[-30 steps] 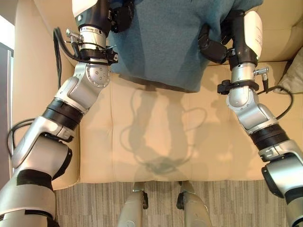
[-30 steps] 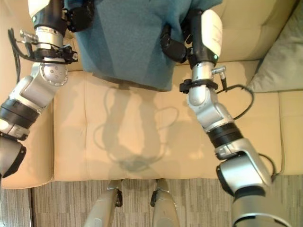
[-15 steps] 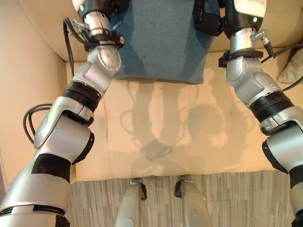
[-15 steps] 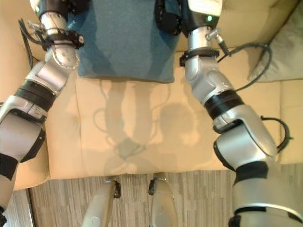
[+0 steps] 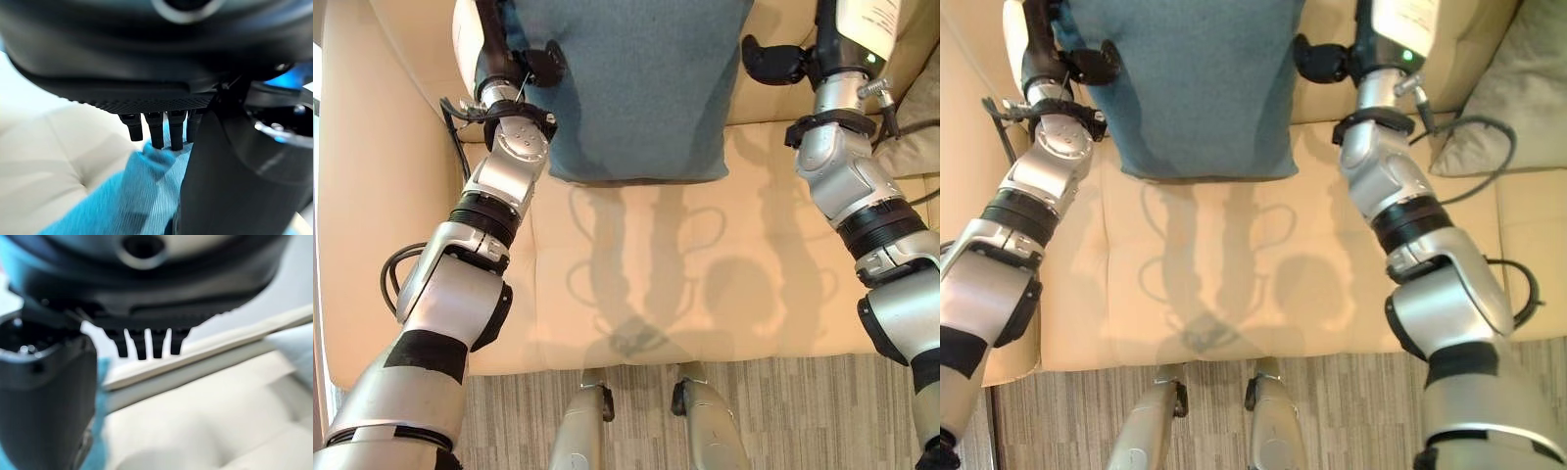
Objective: Pick up all the scattered cushions and arrange them neatly on the sofa.
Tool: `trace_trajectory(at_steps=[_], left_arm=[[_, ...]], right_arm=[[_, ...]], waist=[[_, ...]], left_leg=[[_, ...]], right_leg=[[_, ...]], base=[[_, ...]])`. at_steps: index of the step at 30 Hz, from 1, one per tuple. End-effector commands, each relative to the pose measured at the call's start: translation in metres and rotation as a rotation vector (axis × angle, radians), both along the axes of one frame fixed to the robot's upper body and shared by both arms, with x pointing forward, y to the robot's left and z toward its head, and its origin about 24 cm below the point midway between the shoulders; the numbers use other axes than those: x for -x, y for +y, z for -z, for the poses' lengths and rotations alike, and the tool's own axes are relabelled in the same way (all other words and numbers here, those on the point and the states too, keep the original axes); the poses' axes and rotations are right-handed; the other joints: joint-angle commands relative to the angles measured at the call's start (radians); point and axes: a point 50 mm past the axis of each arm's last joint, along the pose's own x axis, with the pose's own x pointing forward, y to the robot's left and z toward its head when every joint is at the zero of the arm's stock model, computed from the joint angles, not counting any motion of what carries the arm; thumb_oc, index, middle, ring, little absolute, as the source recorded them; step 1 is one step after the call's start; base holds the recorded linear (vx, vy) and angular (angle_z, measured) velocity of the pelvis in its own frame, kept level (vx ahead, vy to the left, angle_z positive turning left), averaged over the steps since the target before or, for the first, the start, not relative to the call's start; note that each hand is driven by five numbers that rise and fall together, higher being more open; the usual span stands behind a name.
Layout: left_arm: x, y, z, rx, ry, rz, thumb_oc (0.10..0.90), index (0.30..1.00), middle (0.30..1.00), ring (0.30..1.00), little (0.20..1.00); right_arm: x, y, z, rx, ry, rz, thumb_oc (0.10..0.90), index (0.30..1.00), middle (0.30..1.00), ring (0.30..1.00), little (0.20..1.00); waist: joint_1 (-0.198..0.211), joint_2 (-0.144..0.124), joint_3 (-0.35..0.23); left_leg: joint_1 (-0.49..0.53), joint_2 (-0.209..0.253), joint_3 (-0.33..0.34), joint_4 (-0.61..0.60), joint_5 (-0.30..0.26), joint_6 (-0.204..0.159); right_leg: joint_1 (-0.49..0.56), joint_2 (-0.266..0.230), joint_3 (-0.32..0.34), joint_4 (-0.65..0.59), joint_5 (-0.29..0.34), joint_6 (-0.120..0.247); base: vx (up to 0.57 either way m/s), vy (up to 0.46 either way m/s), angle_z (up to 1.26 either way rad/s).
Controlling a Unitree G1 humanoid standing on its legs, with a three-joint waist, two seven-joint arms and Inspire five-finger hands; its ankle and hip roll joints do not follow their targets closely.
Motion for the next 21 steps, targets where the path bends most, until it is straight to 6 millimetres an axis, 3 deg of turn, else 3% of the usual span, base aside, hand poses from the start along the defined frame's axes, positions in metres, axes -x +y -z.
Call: trace_trajectory(at_steps=[1, 2, 5, 11, 14, 15, 20, 21], left_arm=[[0.008, 0.056, 0.018, 0.124, 0.018, -0.129, 0.800, 0.900, 0.900, 0.900, 0.900], [0.008, 0.055, 0.019, 0.123, 0.022, -0.129, 0.800, 0.900, 0.900, 0.900, 0.900], [0.016, 0.064, 0.018, 0.173, -0.045, -0.059, 0.800, 0.900, 0.900, 0.900, 0.900], [0.025, 0.059, 0.027, 0.164, -0.091, -0.013, 0.800, 0.900, 0.900, 0.900, 0.900], [0.030, 0.059, 0.024, 0.170, -0.124, 0.001, 0.800, 0.900, 0.900, 0.900, 0.900], [0.035, 0.060, 0.029, 0.180, -0.141, 0.031, 0.800, 0.900, 0.900, 0.900, 0.900], [0.053, 0.064, 0.067, 0.225, -0.119, 0.073, 0.800, 0.900, 0.900, 0.900, 0.900], [0.068, 0.076, 0.096, 0.270, -0.092, 0.066, 0.800, 0.900, 0.900, 0.900, 0.900]], right_arm=[[0.008, -0.035, 0.013, -0.110, -0.025, 0.080, 0.800, 0.900, 0.900, 0.900, 0.900], [0.009, -0.036, 0.015, -0.111, -0.021, 0.081, 0.800, 0.900, 0.900, 0.900, 0.900], [0.020, -0.054, 0.052, -0.174, 0.037, 0.070, 0.800, 0.900, 0.900, 0.900, 0.900], [0.035, -0.057, 0.103, -0.239, 0.135, -0.016, 0.800, 0.900, 0.900, 0.900, 0.900], [0.041, -0.056, 0.116, -0.266, 0.152, -0.053, 0.800, 0.900, 0.900, 0.900, 0.900], [0.050, -0.060, 0.134, -0.305, 0.183, -0.063, 0.800, 0.900, 0.900, 0.900, 0.900], [0.073, -0.081, 0.166, -0.431, 0.199, -0.009, 0.800, 0.900, 0.900, 0.900, 0.900], [0.085, -0.091, 0.183, -0.479, 0.215, 0.035, 0.800, 0.900, 0.900, 0.900, 0.900]], waist=[[0.030, -0.017, -0.123], [0.031, -0.018, -0.124], [0.035, -0.006, -0.143], [0.033, 0.006, -0.173], [0.030, 0.011, -0.179], [0.028, 0.015, -0.185], [0.031, 0.022, -0.214], [0.036, 0.023, -0.229]], left_leg=[[0.064, 0.002, -0.002, 0.011, -0.159, -0.020], [0.067, 0.003, -0.002, 0.011, -0.160, -0.020], [0.093, 0.002, -0.003, 0.011, -0.169, -0.017], [0.121, 0.000, -0.003, 0.008, -0.180, -0.011], [0.131, 0.002, -0.003, 0.006, -0.184, -0.010], [0.140, 0.002, -0.003, 0.005, -0.187, -0.010], [0.169, 0.003, -0.006, 0.003, -0.198, -0.008], [0.186, 0.004, -0.007, 0.003, -0.204, -0.007]], right_leg=[[0.123, -0.030, 0.005, 0.016, -0.199, 0.066], [0.125, -0.030, 0.005, 0.015, -0.200, 0.066], [0.153, -0.030, -0.003, 0.013, -0.213, 0.063], [0.176, -0.025, -0.005, 0.008, -0.227, 0.061], [0.184, -0.025, -0.006, 0.008, -0.232, 0.060], [0.193, -0.024, -0.007, 0.008, -0.236, 0.061], [0.222, -0.020, -0.011, 0.008, -0.249, 0.061], [0.241, -0.018, -0.015, 0.008, -0.255, 0.059]], base=[[0.02, -0.015, -0.05], [0.05, -0.035, -0.01], [0.05, -0.024, 0.01], [0.05, -0.028, 0.03], [0.04, -0.028, 0.01], [0.07, -0.039, 0.00], [0.08, -0.046, -0.02], [0.10, -0.065, -0.04]])
